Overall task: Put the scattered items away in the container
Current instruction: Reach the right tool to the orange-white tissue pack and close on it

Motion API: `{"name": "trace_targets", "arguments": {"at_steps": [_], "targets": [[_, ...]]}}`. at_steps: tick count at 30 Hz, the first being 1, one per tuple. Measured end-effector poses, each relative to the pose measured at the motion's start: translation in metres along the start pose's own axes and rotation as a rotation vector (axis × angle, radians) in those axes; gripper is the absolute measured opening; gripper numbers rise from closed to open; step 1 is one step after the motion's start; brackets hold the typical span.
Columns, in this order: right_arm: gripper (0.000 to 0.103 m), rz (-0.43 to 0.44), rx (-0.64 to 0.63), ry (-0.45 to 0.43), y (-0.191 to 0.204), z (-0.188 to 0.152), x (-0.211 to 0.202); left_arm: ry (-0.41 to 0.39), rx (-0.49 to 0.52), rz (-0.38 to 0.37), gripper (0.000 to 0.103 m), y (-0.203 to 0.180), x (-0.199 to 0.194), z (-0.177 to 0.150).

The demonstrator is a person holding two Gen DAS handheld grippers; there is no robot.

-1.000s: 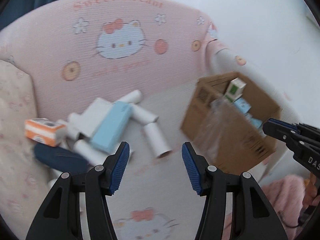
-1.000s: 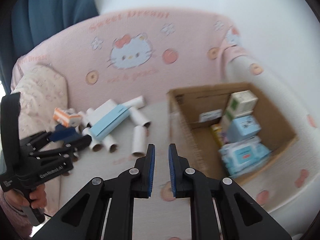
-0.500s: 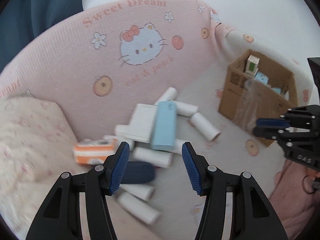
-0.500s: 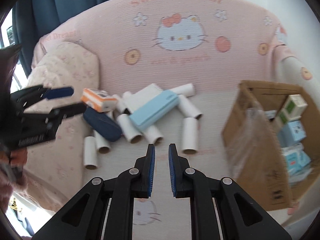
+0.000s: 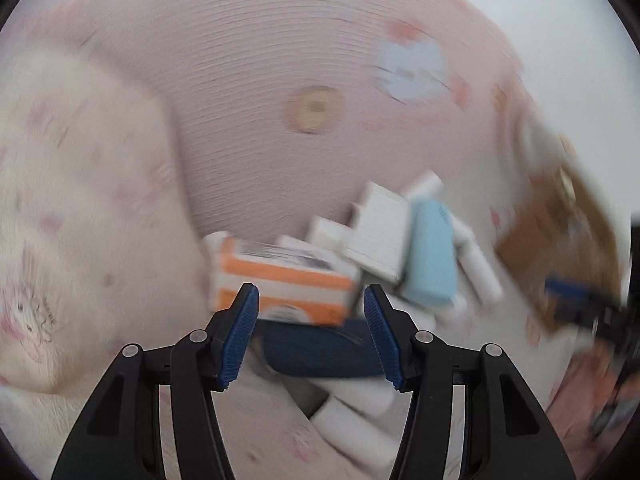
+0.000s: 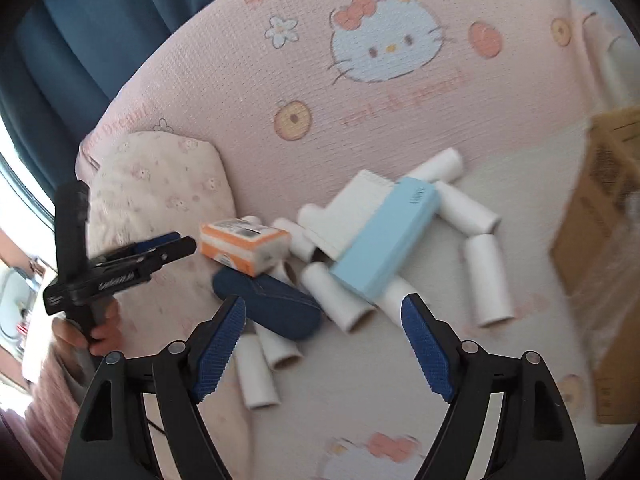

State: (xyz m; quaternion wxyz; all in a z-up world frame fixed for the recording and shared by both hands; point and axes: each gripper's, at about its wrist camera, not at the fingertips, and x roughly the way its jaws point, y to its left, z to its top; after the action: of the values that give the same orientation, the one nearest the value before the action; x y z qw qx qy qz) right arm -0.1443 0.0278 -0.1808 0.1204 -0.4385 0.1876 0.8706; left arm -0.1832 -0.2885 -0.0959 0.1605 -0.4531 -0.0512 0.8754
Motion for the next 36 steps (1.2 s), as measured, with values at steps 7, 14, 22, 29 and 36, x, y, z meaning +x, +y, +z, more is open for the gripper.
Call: {"name": "trace_targets", "arguments": {"at_steps": [7, 14, 22, 29, 36], "targets": [[0.079, 0.056, 0.012, 0.02, 0.033, 0.01, 0.059, 0.019, -0.136, -0.107, 0.059, 0.037, 0.028, 0.005], [0.079, 0.113, 0.046, 0.048, 0.051, 0.01, 0.106, 0.024, -0.09, -0.075, 0.059, 0.033, 0.047, 0.011], [0.047, 0.152, 0.039, 0.022, 0.069, 0.012, 0.134, 0.018, -0.102, -0.042, 0.059, 0.038, 0.044, 0.008], [0.043, 0.156, 0.124, 0.045, 0.055, 0.012, 0.153, -0.006, -0.129, -0.084, 0.059, 0.047, 0.048, 0.017], [0.043, 0.219, 0.129, 0.067, 0.061, 0.0, 0.167, 0.055, -0.1, -0.063, 0.059, 0.044, 0.067, 0.019]]}}
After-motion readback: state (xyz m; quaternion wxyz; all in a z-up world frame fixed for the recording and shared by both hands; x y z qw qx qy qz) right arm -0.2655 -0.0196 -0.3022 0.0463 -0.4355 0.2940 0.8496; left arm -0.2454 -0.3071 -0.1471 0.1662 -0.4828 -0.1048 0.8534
